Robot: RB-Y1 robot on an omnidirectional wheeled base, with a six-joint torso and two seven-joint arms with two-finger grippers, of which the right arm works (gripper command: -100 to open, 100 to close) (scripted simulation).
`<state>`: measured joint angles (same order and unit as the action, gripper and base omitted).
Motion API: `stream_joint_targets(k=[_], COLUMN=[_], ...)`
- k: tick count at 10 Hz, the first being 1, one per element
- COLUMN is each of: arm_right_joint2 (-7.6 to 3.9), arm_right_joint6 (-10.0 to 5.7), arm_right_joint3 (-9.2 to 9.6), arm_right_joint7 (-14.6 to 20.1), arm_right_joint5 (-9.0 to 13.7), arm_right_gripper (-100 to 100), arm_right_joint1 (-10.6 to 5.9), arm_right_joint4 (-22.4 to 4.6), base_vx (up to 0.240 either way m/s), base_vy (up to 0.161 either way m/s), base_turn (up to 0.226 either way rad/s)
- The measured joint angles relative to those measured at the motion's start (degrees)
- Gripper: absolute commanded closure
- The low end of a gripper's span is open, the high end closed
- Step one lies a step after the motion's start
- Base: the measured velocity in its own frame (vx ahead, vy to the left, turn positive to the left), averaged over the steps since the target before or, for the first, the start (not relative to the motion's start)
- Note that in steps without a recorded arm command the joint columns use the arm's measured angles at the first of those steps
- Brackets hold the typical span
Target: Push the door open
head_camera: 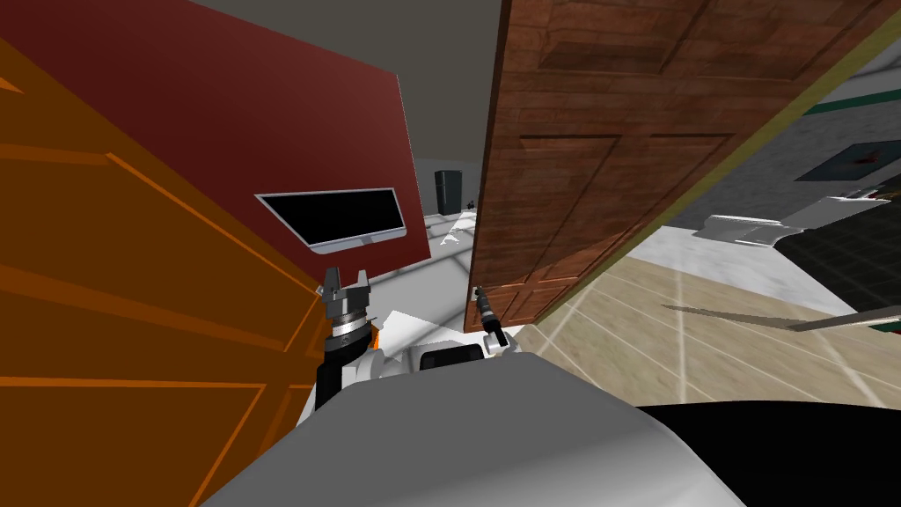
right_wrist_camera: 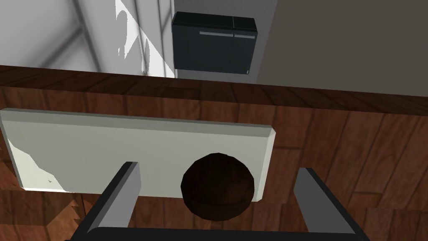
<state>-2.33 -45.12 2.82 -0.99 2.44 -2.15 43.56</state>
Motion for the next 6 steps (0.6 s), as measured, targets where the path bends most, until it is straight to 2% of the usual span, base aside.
stream_joint_targets(k=[5, 6], arm_right_joint2=[-0.04, -0.04], arm_right_joint6=[0.18, 0.20], arm_right_joint3=[0.04, 0.04], arm_right_joint7=[0.0, 0.0], arm_right_joint5=[0.0, 0.0], arm_right_gripper=[100, 100], arm_right_joint1=[-0.02, 0.02], arm_right_joint4=[0.0, -0.1], base_vx=[-0.015, 0.090], base_vy=[-0.001, 0.026], base_turn=[0.001, -0.027])
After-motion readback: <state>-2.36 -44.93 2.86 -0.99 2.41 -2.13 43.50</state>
